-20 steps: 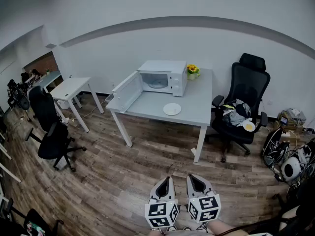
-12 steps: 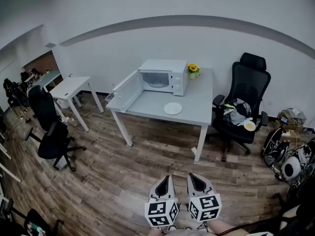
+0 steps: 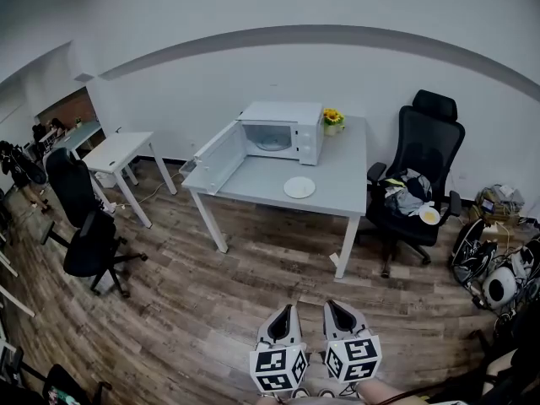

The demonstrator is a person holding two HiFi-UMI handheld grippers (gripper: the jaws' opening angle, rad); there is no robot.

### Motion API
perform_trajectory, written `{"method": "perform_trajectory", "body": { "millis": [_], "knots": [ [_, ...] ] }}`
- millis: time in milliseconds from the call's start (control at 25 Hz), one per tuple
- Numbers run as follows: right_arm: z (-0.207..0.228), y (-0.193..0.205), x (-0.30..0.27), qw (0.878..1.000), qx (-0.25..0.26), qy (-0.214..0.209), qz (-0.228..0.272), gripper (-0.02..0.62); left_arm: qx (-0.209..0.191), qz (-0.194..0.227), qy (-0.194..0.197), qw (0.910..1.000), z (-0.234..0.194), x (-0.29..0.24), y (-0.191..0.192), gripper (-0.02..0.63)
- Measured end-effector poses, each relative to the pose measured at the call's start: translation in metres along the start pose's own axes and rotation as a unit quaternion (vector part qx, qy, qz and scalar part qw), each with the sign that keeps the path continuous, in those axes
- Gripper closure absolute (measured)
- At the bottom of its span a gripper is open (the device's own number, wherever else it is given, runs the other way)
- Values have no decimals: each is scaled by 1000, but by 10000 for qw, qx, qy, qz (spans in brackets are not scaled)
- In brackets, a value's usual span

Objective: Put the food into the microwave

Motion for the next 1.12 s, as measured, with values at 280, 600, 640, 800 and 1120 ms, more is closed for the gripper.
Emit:
{"method": "perform_trajectory", "body": {
  "millis": [280, 600, 640, 800, 1120],
  "knots": [
    [-6, 14, -6, 9995, -138, 237, -145, 580, -38, -74, 71, 9999, -20, -1, 0, 604],
    [-2, 16, -20, 9988, -159, 356, -285, 580, -36, -128, 46, 9999, -35, -13, -2, 604],
    [-1, 16, -23, 9988, -160, 353, -294, 580, -33, -147, 42, 9999, -36, -15, -1, 604],
    [5, 16, -41, 9988, -173, 319, -323, 580, -57, -189, 40, 9998, -42, -30, -1, 604],
    [25, 3, -92, 9993, -152, 191, -284, 580, -162, -169, -72, 9997, -57, -75, -12, 604]
  ]
}}
Point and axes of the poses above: the fingertips, and each gripper's own axes: x backward along the fingers, z to its right, y out of its underside, the point moved 8 cm from there along x, backward along the fingers
